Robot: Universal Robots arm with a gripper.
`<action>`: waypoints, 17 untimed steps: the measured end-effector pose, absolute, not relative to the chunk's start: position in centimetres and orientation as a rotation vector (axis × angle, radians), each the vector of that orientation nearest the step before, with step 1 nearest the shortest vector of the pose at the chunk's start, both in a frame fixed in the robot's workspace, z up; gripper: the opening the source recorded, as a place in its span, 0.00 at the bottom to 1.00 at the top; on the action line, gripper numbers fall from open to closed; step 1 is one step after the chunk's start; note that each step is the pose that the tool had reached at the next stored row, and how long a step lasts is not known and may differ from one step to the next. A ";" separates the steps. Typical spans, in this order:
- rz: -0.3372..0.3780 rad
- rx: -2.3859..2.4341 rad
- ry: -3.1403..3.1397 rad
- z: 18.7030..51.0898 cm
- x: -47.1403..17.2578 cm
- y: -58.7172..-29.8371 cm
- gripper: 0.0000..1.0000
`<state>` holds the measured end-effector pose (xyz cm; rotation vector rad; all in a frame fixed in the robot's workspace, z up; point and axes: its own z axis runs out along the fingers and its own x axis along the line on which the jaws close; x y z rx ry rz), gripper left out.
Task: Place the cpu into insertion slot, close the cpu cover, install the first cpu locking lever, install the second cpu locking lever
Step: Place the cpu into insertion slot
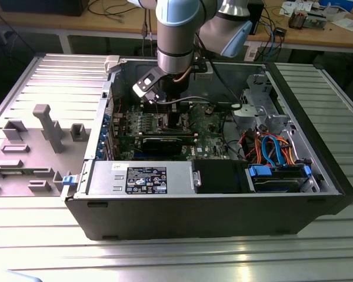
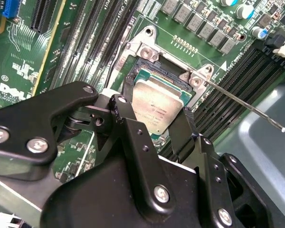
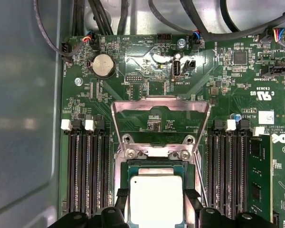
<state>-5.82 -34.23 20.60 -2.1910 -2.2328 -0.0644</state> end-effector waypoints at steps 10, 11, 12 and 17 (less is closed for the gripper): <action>-0.064 -2.191 -2.233 20.1 -5.9 -34.2 0.54; -0.064 -2.191 -2.233 20.1 -5.9 -34.2 0.54; -0.064 -2.191 -2.233 20.1 -5.9 -34.2 0.54; -0.064 -2.191 -2.233 20.1 -5.9 -34.2 0.54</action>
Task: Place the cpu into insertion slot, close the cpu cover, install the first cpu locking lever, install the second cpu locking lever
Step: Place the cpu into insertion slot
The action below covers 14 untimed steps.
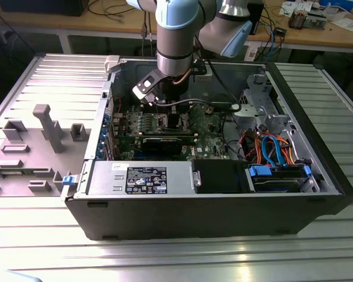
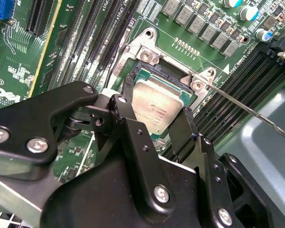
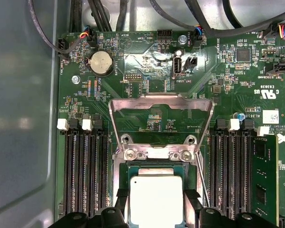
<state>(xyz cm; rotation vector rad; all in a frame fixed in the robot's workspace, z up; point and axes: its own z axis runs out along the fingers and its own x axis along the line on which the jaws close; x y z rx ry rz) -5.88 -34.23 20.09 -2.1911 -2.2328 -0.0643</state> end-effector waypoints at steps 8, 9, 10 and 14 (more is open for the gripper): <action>-0.062 -2.193 -2.234 20.1 -5.9 -34.2 0.54; -0.057 -2.195 -2.236 20.1 -5.9 -34.2 0.54; -0.056 -2.196 -2.236 20.1 -5.9 -34.2 0.54; -0.056 -2.213 -2.220 20.1 -5.9 -34.2 0.54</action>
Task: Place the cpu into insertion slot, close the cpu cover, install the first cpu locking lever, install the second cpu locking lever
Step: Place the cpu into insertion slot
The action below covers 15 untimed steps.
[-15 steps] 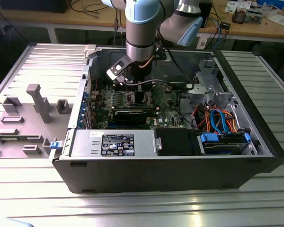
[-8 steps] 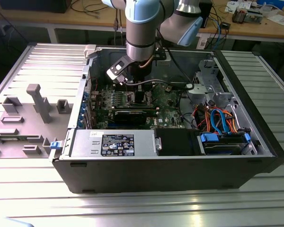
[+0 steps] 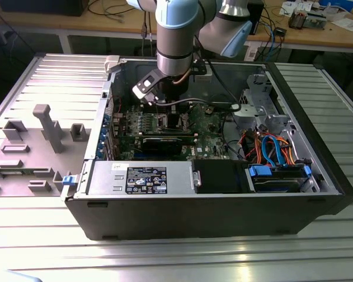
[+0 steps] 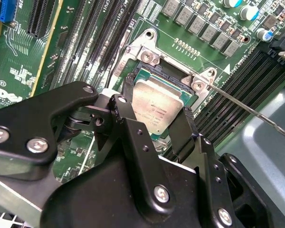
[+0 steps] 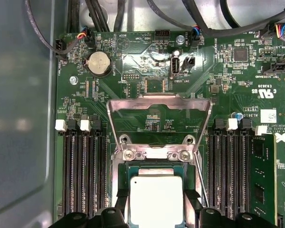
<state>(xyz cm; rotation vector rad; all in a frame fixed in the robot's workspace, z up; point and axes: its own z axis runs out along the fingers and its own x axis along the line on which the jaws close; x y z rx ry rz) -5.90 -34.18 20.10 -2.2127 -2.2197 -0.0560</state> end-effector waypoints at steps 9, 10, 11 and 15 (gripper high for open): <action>-0.056 -2.235 -2.198 20.0 -5.9 -34.2 0.54; -0.055 -2.235 -2.198 20.0 -5.9 -34.2 0.54; -0.055 -2.235 -2.198 19.9 -5.9 -34.2 0.54; -0.055 -2.235 -2.198 19.8 -6.0 -34.2 0.54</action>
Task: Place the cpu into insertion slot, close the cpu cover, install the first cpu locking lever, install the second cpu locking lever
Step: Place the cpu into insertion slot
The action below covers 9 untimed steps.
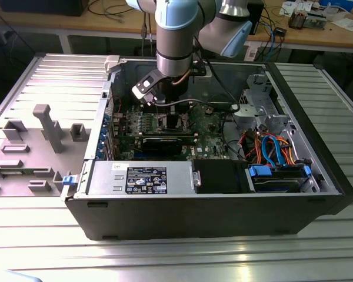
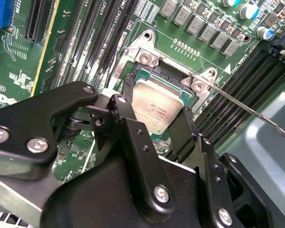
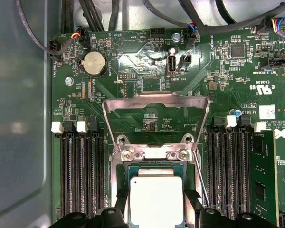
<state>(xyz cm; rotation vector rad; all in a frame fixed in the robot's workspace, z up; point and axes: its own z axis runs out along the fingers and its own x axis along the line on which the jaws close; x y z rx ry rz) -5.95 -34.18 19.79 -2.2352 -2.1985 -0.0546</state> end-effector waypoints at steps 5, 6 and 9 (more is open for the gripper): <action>-0.055 -2.235 -2.198 19.8 -5.9 -34.2 0.54; -0.055 -2.235 -2.198 19.8 -5.9 -34.2 0.54; -0.056 -2.235 -2.198 19.8 -5.9 -34.2 0.62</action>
